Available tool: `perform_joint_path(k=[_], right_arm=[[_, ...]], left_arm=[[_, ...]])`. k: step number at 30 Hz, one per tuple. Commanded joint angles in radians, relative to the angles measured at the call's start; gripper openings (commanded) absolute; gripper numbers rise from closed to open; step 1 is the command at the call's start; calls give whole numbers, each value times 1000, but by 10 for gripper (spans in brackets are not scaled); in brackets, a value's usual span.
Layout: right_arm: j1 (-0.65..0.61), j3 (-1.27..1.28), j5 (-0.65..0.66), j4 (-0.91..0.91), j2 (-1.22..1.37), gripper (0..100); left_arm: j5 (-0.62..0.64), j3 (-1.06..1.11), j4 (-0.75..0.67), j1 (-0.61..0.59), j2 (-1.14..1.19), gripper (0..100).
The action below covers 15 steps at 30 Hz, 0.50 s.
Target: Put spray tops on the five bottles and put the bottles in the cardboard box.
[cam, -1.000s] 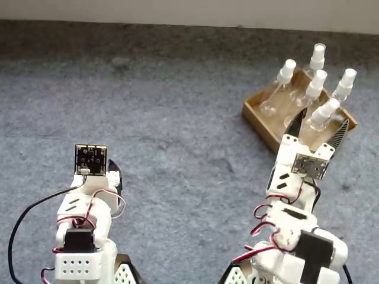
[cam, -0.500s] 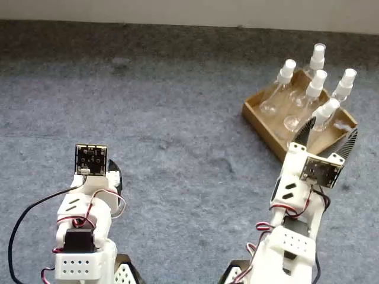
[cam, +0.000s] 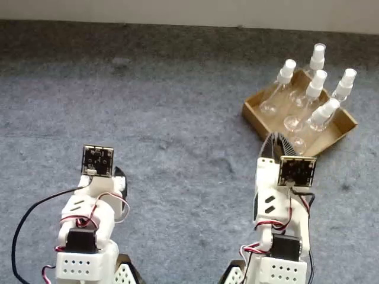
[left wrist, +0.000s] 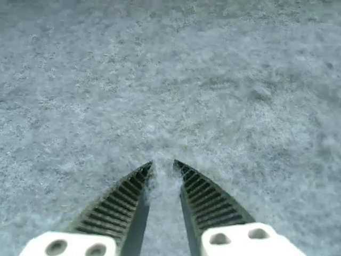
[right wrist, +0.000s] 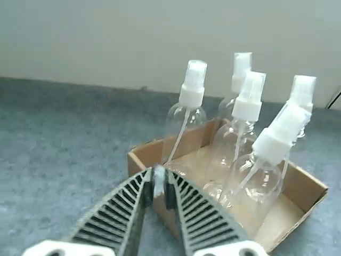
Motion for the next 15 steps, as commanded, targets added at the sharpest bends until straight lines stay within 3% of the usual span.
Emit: perform_joint_path(k=[1,8,15], right_arm=[[-51,-7,-9,65,4,5],[-148,-4,-9,272,4,5],[-151,-4,-9,440,4,5]], left_arm=[[-8,19,64,77,4,5],[-9,19,210,31,-2,5],[-9,19,308,24,-2,5]])
